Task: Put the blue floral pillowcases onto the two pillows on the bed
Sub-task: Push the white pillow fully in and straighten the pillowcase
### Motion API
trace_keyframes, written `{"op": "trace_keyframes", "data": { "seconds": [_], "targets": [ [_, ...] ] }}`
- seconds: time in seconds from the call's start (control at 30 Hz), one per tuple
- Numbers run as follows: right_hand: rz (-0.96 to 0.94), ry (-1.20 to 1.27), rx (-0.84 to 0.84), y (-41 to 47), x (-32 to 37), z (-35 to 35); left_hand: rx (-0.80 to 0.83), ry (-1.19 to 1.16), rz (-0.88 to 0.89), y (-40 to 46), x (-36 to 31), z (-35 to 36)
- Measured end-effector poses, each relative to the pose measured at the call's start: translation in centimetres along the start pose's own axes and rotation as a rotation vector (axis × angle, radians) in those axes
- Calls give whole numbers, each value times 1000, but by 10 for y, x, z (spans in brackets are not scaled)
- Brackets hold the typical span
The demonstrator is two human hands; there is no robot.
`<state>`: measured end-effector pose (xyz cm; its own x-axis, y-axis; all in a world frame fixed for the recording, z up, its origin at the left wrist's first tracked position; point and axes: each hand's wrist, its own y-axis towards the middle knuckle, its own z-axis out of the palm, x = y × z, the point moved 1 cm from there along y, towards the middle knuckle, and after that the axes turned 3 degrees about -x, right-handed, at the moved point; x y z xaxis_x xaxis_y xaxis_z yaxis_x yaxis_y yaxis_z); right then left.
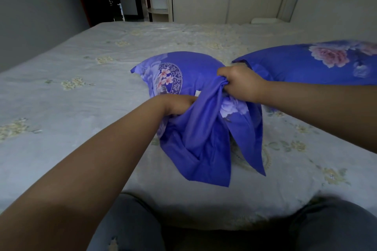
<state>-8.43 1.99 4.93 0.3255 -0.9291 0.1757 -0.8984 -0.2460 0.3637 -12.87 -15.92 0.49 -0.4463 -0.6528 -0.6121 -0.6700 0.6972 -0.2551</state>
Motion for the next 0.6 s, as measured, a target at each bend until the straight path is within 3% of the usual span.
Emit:
{"op": "trace_keyframes", "data": {
  "seconds": [0.1, 0.17, 0.23, 0.3, 0.4, 0.53, 0.6],
  "targets": [
    [38, 49, 45, 6, 4, 0, -16, -462, -139, -2, 13, 4],
    [79, 97, 123, 6, 8, 6, -10, -590, -178, -9, 20, 7],
    [86, 58, 211, 1, 11, 20, -26, -409, -106, -18, 17, 11],
    [52, -45, 238, -7, 14, 30, -158, -134, 13, -22, 12, 16],
    [22, -133, 164, -18, 10, 24, -408, -180, 78, -24, 2, 23],
    [-96, 51, 168, -28, 10, 18, -714, -8, -10, -18, -1, 24],
    [-46, -50, 179, -33, 12, 10, -763, 42, -36, -18, -3, 25]
  ]
}}
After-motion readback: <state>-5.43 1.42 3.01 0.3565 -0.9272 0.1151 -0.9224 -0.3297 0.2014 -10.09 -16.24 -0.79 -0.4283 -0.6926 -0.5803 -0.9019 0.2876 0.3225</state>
